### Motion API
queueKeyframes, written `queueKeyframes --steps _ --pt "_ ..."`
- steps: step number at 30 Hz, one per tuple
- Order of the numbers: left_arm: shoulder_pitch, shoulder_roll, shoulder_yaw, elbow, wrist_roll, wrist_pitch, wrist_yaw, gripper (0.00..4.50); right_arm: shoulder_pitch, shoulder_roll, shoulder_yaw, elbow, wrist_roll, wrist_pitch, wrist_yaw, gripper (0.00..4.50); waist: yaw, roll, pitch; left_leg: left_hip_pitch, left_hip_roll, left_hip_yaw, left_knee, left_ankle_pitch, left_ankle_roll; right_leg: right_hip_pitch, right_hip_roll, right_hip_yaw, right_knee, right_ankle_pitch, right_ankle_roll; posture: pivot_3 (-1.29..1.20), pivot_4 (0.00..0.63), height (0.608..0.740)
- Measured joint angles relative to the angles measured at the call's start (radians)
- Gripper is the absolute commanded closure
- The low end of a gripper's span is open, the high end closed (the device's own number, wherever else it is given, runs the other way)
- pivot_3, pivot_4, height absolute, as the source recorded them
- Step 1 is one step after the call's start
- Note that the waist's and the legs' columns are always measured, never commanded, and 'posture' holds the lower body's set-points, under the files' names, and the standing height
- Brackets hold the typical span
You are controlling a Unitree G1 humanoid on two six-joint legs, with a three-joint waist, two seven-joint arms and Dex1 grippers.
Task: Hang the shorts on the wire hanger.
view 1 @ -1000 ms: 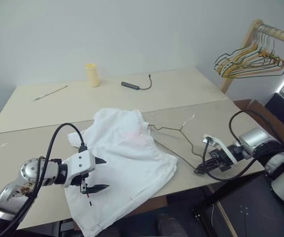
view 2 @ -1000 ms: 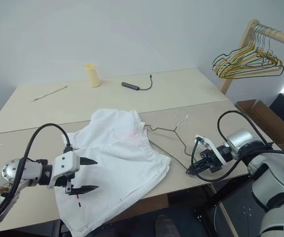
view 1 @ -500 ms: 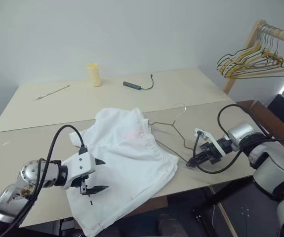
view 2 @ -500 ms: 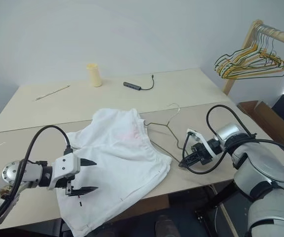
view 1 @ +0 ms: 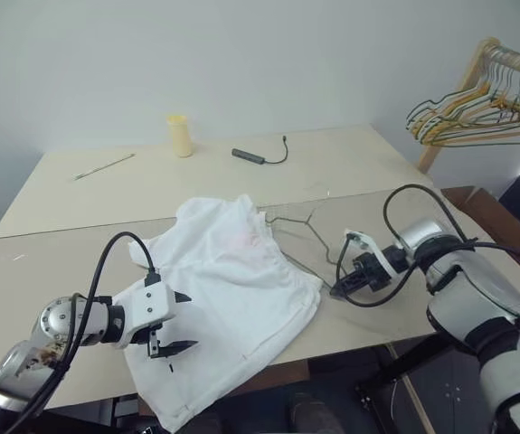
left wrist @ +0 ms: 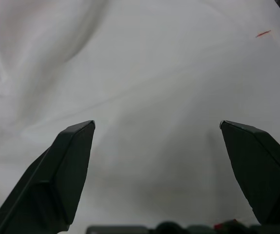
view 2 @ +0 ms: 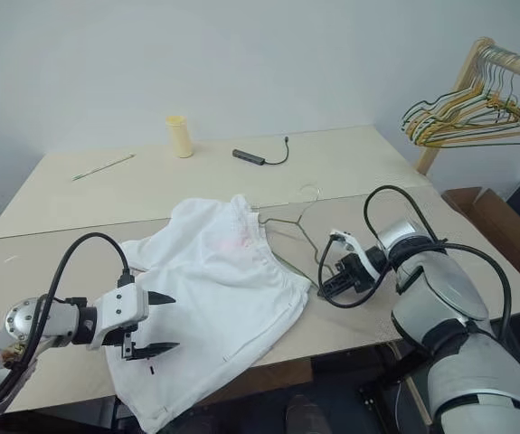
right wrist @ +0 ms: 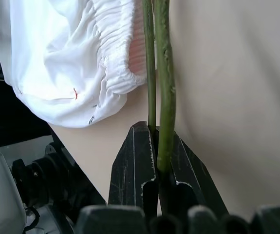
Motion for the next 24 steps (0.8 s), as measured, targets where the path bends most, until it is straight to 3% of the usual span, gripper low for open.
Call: queueKeyframes --steps 5,14,20,24 --pt "-0.001 -0.012 -0.003 0.001 0.009 -0.003 0.007 0.02 -0.040 0.000 -0.144 0.003 -0.079 -0.088 0.000 4.50 -0.002 0.000 0.000 0.000 0.000 0.000 0.000 0.000 0.000 0.000 0.000 0.000 0.001 0.000 0.000 -0.04 0.000 0.740" --pt "-0.101 -0.089 0.005 0.053 -0.016 -0.019 0.029 0.02 0.048 -0.007 -0.228 -0.115 -0.136 -0.285 0.000 4.50 -0.003 0.000 0.000 0.000 0.000 0.000 0.000 0.000 0.000 0.000 0.000 0.000 0.000 0.000 0.000 -0.07 0.000 0.740" --pt "-0.396 -0.142 0.198 0.185 -0.212 0.005 0.060 0.02 0.178 -0.049 -0.288 -0.325 -0.136 -0.392 0.000 4.50 -0.007 0.000 -0.001 -0.001 0.000 -0.001 0.001 0.000 0.000 0.000 0.000 -0.001 0.000 0.001 0.000 -0.11 0.000 0.740" --pt "-0.594 -0.054 0.279 0.357 -0.248 -0.014 0.005 0.02 0.268 -0.075 -0.345 -0.523 -0.133 -0.392 0.000 4.50 -0.034 0.000 -0.001 -0.001 0.000 0.000 0.001 0.000 0.000 0.001 0.000 0.000 -0.001 0.001 0.000 -0.13 0.000 0.740"
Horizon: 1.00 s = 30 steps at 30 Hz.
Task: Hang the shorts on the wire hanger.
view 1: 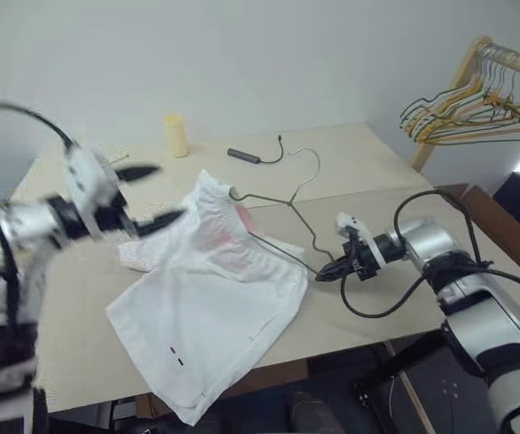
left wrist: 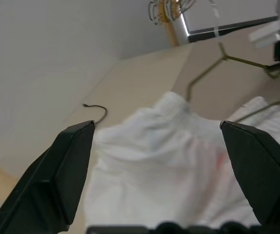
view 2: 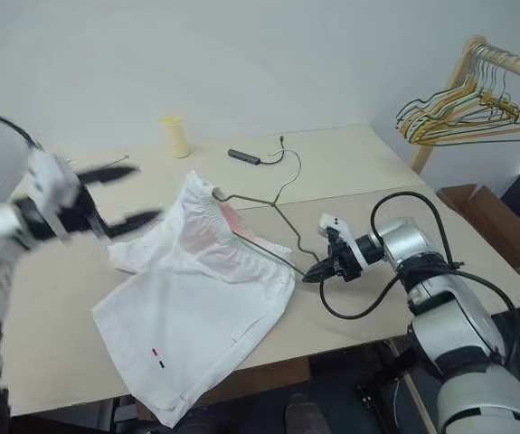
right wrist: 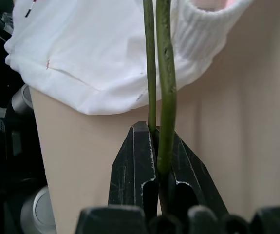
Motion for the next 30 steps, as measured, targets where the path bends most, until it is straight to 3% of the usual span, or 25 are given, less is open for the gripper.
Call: queueKeyframes --steps 9,15,19,30 --pt "-0.183 0.086 -0.030 0.311 -0.040 -0.075 -0.304 0.02 0.203 -0.022 -0.062 -0.431 -0.003 0.028 -0.021 4.50 -0.036 0.000 0.000 0.000 0.000 -0.001 0.001 0.000 0.000 0.000 0.001 0.000 0.001 0.000 0.001 -0.14 0.000 0.740" --pt "-0.195 0.104 -0.010 0.340 -0.103 -0.054 -0.411 0.02 0.100 0.080 -0.060 -0.375 -0.064 0.155 -0.118 4.50 -0.051 0.000 0.000 0.001 0.000 -0.001 0.006 0.000 0.000 0.001 0.001 0.000 0.006 -0.001 0.001 -0.12 0.000 0.740" --pt "-0.144 0.123 -0.014 0.332 -0.091 -0.055 -0.435 0.02 0.074 0.073 -0.075 -0.370 -0.067 0.133 -0.098 4.50 -0.048 0.000 0.000 0.000 0.000 -0.002 0.006 0.000 0.000 0.000 0.000 -0.001 0.007 -0.001 0.002 -0.11 0.000 0.740" --pt "-0.138 0.150 -0.166 0.376 0.091 -0.192 -0.523 0.02 0.085 0.049 -0.031 -0.391 -0.184 0.047 -0.101 4.50 -0.027 -0.001 0.000 -0.001 0.000 -0.001 0.008 0.000 0.000 0.000 0.000 0.000 0.008 -0.001 0.002 -0.11 0.000 0.740"
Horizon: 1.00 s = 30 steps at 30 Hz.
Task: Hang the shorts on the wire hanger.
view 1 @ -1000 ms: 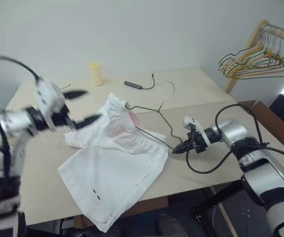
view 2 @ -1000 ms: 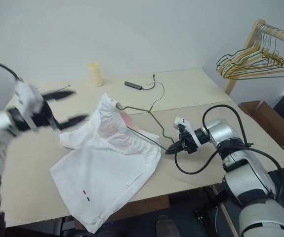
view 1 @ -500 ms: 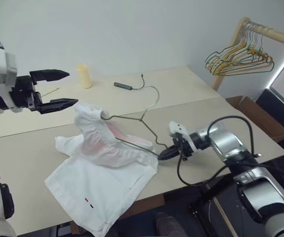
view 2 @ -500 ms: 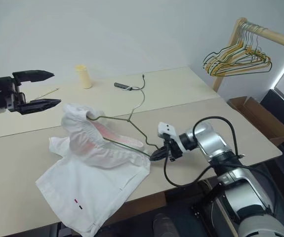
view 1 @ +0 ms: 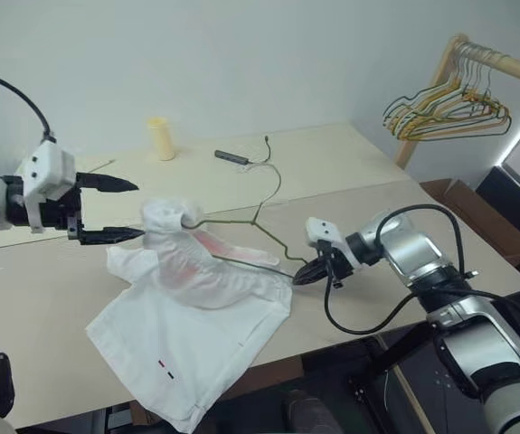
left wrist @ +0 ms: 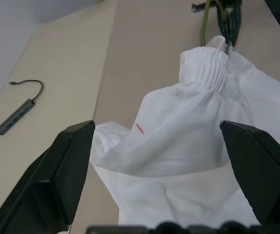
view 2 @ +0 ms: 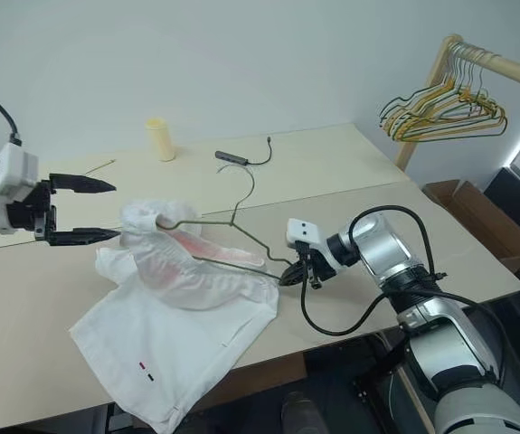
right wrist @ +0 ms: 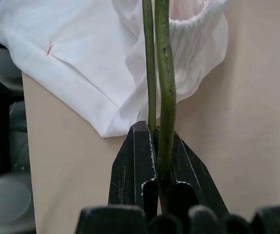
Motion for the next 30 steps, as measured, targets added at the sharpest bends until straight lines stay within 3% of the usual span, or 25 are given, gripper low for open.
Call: queueKeyframes --steps 11,14,18,19,22,26,30 --pt "-0.059 0.010 -0.182 0.030 -0.032 -0.029 -0.042 0.02 -0.003 0.015 0.006 -0.008 -0.071 0.000 -0.012 4.50 0.000 0.000 0.000 0.000 0.000 0.000 0.000 0.000 0.000 0.000 0.000 0.000 0.000 0.000 0.000 -0.13 0.000 0.740" --pt "-0.060 0.013 -0.214 0.032 -0.063 -0.008 -0.042 0.61 -0.003 0.015 0.006 -0.008 -0.081 0.000 -0.016 4.50 0.000 0.000 0.000 -0.001 0.000 0.000 0.000 0.000 0.000 -0.001 0.000 0.000 0.000 0.000 0.001 -0.14 0.000 0.740" --pt "-0.060 0.021 -0.242 0.032 -0.076 -0.003 -0.042 1.93 -0.003 0.015 0.007 -0.010 -0.082 0.001 -0.017 4.50 0.000 0.000 0.000 -0.001 0.000 0.000 0.001 0.000 0.000 -0.001 0.000 0.000 0.000 0.000 0.001 -0.14 0.000 0.740" --pt "-0.061 0.021 -0.243 0.033 -0.071 -0.003 -0.042 1.93 -0.003 0.015 0.007 -0.011 -0.082 0.001 -0.017 4.50 0.000 0.000 0.000 -0.001 0.000 0.000 0.001 0.000 0.000 -0.001 0.000 0.000 0.000 0.000 0.001 -0.14 0.000 0.740" --pt "-0.062 0.025 -0.266 0.033 -0.076 -0.006 -0.042 2.64 -0.003 0.015 0.007 -0.019 -0.082 0.001 -0.018 4.50 0.000 0.000 0.000 -0.001 0.000 0.000 0.001 0.000 0.000 -0.001 0.000 0.000 0.000 0.000 0.001 -0.14 0.000 0.740" --pt "-0.071 0.022 -0.269 0.037 -0.079 -0.006 -0.043 3.90 -0.003 0.015 0.007 -0.020 -0.083 0.002 -0.019 4.50 0.000 0.000 0.000 -0.001 0.000 0.000 0.001 0.000 0.000 -0.001 0.000 0.000 0.000 -0.001 0.001 -0.14 0.000 0.740" --pt "-0.084 0.005 -0.265 0.047 -0.065 -0.007 -0.043 3.90 -0.003 0.015 0.006 -0.020 -0.085 0.002 -0.021 4.50 0.000 0.000 0.000 -0.001 0.000 0.000 0.001 0.000 0.000 -0.001 0.001 0.000 0.000 -0.001 0.001 -0.14 0.000 0.740"
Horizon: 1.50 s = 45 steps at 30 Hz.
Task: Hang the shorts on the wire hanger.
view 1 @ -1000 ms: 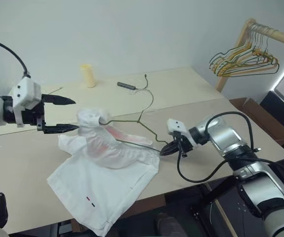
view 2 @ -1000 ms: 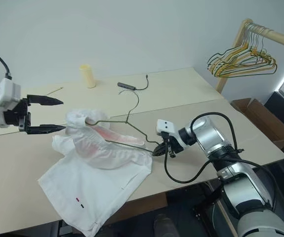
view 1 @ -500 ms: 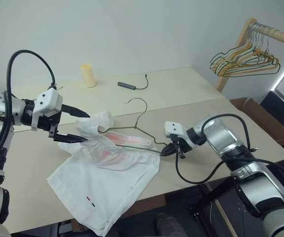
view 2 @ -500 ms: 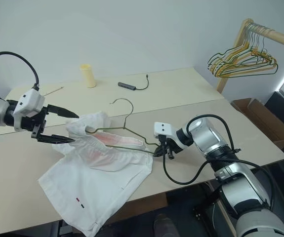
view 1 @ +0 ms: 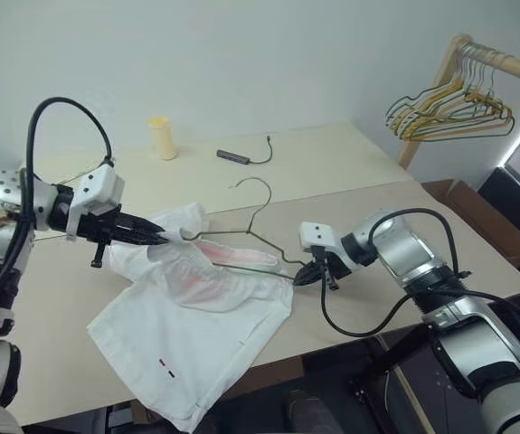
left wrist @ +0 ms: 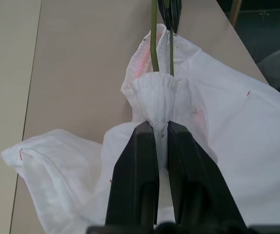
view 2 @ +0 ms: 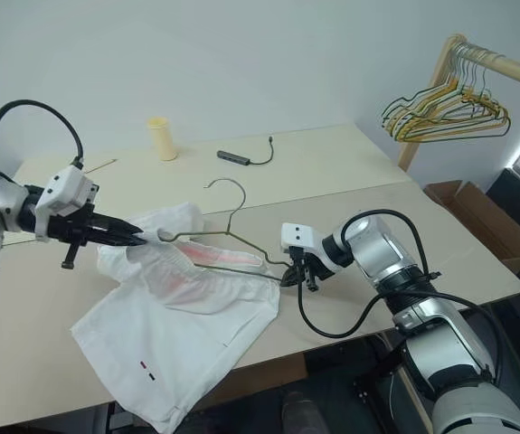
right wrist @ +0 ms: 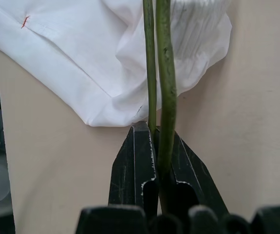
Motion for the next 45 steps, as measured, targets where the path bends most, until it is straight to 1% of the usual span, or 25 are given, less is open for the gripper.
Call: queueKeyframes --steps 5,8,9,19,24,29,32,36,45 --pt "0.000 0.000 -0.001 0.000 0.000 -0.003 0.000 3.90 0.000 0.000 0.000 0.000 0.000 0.000 0.000 4.50 -0.001 0.000 0.000 0.000 0.000 0.000 0.000 0.000 0.000 0.000 0.000 0.000 0.000 0.000 0.000 -0.14 0.000 0.740" --pt "0.000 -0.008 0.000 0.002 -0.004 -0.001 0.000 4.44 0.000 0.000 0.000 0.000 -0.006 0.000 -0.002 4.50 -0.001 0.000 0.000 0.000 0.000 0.000 0.000 0.000 0.000 0.000 0.000 0.000 0.000 0.000 0.000 -0.15 0.000 0.740" --pt "0.000 -0.011 0.000 0.006 -0.006 0.001 0.002 4.48 0.000 0.000 0.000 0.000 -0.007 0.000 -0.002 4.50 -0.001 0.000 0.000 0.000 0.000 0.000 0.000 0.000 0.000 0.000 0.000 0.000 0.000 0.000 0.000 -0.15 0.000 0.740" --pt "0.035 -0.003 -0.003 -0.029 -0.049 0.020 0.009 4.48 0.001 0.000 0.005 0.000 -0.035 0.000 -0.014 4.50 -0.001 0.000 0.000 0.000 0.000 0.000 0.000 0.000 0.000 0.000 0.000 0.000 0.000 0.000 0.000 -0.14 0.000 0.740" --pt "0.047 -0.007 -0.020 -0.064 0.025 0.014 0.010 4.48 0.001 0.003 0.027 0.000 -0.065 -0.001 -0.030 4.50 0.000 0.000 0.000 0.000 0.000 0.000 0.000 0.000 0.000 0.000 0.000 0.000 0.000 0.000 0.000 -0.14 0.000 0.740" --pt "0.051 -0.038 -0.010 -0.064 0.063 0.017 0.011 4.48 0.001 0.004 0.032 0.006 -0.095 -0.001 -0.046 4.50 0.000 0.000 0.000 0.000 0.000 0.000 0.000 0.000 0.000 0.000 0.000 0.000 0.000 0.000 0.000 -0.14 0.000 0.740" --pt "0.069 -0.052 0.006 -0.066 0.064 0.018 0.009 3.72 0.001 0.003 0.031 0.006 -0.095 -0.001 -0.045 4.50 -0.003 0.000 0.000 0.000 0.000 0.000 0.000 0.000 0.000 0.000 0.000 0.000 0.000 0.000 0.000 -0.14 0.000 0.740" --pt "0.078 -0.079 0.006 -0.107 0.060 0.016 0.006 2.45 0.002 0.032 0.036 -0.001 -0.095 -0.002 -0.044 4.50 -0.002 0.000 0.000 0.000 0.000 0.000 0.000 0.000 0.000 0.000 0.000 0.000 0.000 0.000 0.000 -0.14 0.000 0.740" --pt "0.082 -0.085 0.016 -0.107 0.067 0.014 0.003 2.45 0.001 0.030 0.036 -0.001 -0.096 -0.002 -0.044 4.50 -0.001 0.000 0.000 0.000 0.000 0.000 0.000 0.000 0.000 0.000 0.000 0.000 0.000 0.000 0.000 -0.14 0.000 0.740"
